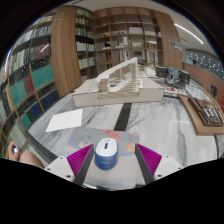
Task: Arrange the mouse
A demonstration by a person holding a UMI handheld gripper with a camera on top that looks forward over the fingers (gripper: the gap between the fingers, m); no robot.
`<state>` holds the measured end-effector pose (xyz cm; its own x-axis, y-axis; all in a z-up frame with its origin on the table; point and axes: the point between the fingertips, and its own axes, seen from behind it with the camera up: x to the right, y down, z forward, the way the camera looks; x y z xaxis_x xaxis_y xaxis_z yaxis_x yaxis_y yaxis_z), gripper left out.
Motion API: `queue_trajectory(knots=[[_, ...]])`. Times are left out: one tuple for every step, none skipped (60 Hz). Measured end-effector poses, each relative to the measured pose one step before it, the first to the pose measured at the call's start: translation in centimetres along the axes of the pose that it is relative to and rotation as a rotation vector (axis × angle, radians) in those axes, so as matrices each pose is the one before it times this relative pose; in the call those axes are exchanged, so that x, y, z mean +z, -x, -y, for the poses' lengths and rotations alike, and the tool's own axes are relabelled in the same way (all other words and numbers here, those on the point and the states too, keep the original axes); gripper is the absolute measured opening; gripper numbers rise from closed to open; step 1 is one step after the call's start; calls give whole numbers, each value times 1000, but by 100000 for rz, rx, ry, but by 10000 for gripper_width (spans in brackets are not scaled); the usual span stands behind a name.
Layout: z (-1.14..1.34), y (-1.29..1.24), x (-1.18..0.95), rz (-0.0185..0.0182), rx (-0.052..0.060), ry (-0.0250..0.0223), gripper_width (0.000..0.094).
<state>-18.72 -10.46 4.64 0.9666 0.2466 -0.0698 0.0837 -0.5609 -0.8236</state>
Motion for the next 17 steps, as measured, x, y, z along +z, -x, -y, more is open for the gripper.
queue_trajectory(knots=[[89, -351, -634, 80, 324, -411, 842], [71, -391, -611, -95, 315, -373, 843], [56, -488, -594, -275, 258, -465, 842], [35, -494, -545, -407, 241, -571, 843], [32, -542, -535, -506, 222, -618, 842], [9, -565, -527, -589, 308, -624, 841], [-33, -597, -513, -703, 363, -544, 840], [-97, -834, -255, -688, 399, -565, 836], [-144, -519, -473, -976, 492, -311, 834], [-168, -604, -398, -886, 609, -155, 829], [-192, -601, -375, -793, 660, 22, 829], [-220, -567, -363, -688, 787, 92, 828], [-216, -522, -339, -418, 905, -23, 829], [-154, -536, -263, -94, 1081, -110, 829], [-179, -459, -254, -114, 1085, -154, 830], [-191, -339, -139, 26, 1131, -153, 827], [-258, -494, -197, 84, 1018, -167, 827]])
